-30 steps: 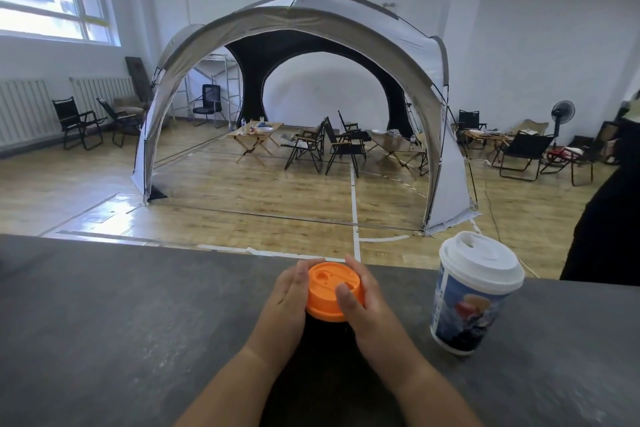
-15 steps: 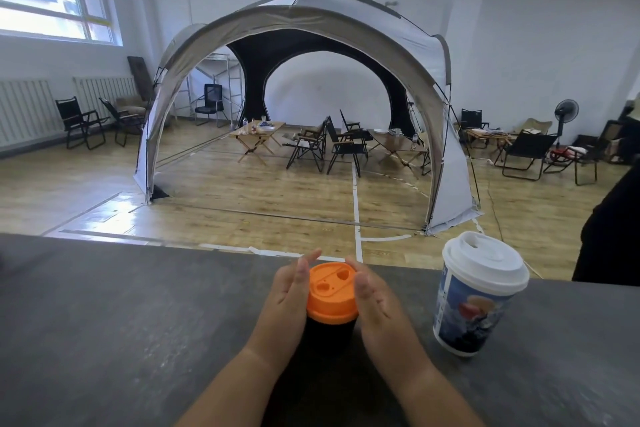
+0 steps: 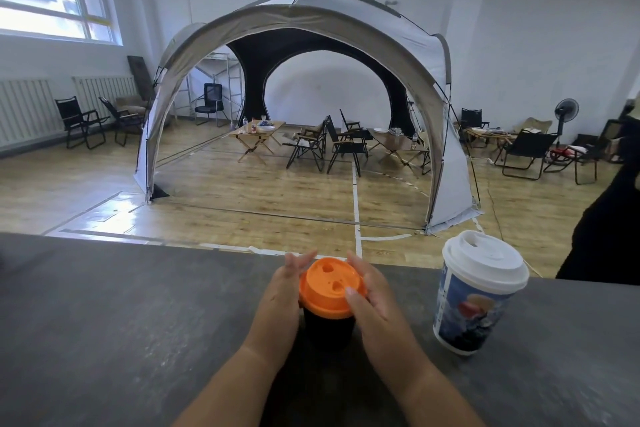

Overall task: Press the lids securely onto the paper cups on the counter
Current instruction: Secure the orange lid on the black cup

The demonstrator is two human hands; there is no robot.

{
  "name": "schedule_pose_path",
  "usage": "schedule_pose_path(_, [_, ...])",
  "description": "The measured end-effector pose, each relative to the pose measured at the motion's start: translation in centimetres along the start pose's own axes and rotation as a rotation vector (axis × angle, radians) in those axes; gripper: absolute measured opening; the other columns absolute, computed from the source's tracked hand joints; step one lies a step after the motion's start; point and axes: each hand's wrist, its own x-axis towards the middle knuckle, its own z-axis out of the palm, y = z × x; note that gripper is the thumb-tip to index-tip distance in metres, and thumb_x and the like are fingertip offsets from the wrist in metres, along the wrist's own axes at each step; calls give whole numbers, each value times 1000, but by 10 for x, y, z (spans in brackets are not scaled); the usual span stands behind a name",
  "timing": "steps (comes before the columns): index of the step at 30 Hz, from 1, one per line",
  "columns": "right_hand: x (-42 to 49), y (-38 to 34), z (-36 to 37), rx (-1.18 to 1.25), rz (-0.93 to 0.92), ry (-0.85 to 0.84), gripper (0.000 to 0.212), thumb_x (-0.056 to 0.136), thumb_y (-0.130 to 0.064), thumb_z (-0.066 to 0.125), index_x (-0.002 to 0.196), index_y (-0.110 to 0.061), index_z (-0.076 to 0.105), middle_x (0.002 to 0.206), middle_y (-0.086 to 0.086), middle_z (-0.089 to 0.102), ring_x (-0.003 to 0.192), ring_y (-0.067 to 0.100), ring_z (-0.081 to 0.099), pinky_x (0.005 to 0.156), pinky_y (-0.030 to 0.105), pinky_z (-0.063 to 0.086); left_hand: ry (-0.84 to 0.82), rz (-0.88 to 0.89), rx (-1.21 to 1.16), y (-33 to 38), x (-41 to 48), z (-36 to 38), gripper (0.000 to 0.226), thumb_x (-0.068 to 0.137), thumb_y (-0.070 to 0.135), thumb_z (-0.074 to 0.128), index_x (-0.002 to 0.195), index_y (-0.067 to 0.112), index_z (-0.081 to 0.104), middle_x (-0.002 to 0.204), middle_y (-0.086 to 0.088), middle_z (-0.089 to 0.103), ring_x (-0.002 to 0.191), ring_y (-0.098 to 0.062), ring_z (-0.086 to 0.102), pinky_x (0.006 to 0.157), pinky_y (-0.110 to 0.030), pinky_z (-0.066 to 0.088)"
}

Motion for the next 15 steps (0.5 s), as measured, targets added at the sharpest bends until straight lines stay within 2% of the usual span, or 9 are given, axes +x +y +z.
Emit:
schedule_pose_path(2, [0,0,2,-91,-40,-36,61,83,-68,53,135,-56,24,133,-37,24,119,-23,28,87,2,31,-15,-4,59,0,-1,1,59,85,70,29,115,31,62,114,1,64,105,-13,63,95,-36,51])
schedule_pose_path(4, [1,1,2,-140,-61,-23,73,80,-64,58,141,-52,20,136,-32,23,120,-20,29,90,1,28,-34,4,84,2,-3,1,53,82,64,34,110,29,61,109,1,65,99,-12,64,92,-35,53])
schedule_pose_path(7, [2,2,1,-156,-57,-14,68,87,-52,63,139,-52,18,137,-29,23,124,-10,30,90,1,27,-52,18,120,5,-4,1,47,82,60,33,106,30,60,103,6,65,91,-4,64,79,-22,50])
schedule_pose_path(9, [2,3,1,-151,-52,-13,68,87,-51,63,138,-53,18,136,-30,25,123,-9,31,89,2,29,-64,7,134,6,-6,1,49,83,64,31,108,32,59,107,5,64,96,-7,63,83,-23,50])
schedule_pose_path(10, [2,3,2,-133,-48,-2,71,86,-52,64,140,-52,19,136,-29,27,124,-8,33,90,4,31,-77,0,115,4,-5,1,53,84,69,29,109,34,60,109,4,66,100,-9,64,89,-28,51])
schedule_pose_path(13, [3,0,-1,91,-33,96,70,82,-57,66,139,-50,26,132,-27,45,118,-5,50,97,17,42,-138,-93,-45,5,-5,-1,58,81,79,31,118,45,60,118,3,69,112,-19,64,101,-48,47])
schedule_pose_path(15, [6,0,-7,306,14,198,55,84,-62,62,131,-53,35,130,-15,57,115,7,59,100,37,51,-230,-196,-113,8,-4,-3,63,73,81,50,129,53,49,125,0,66,116,-25,62,100,-52,47])
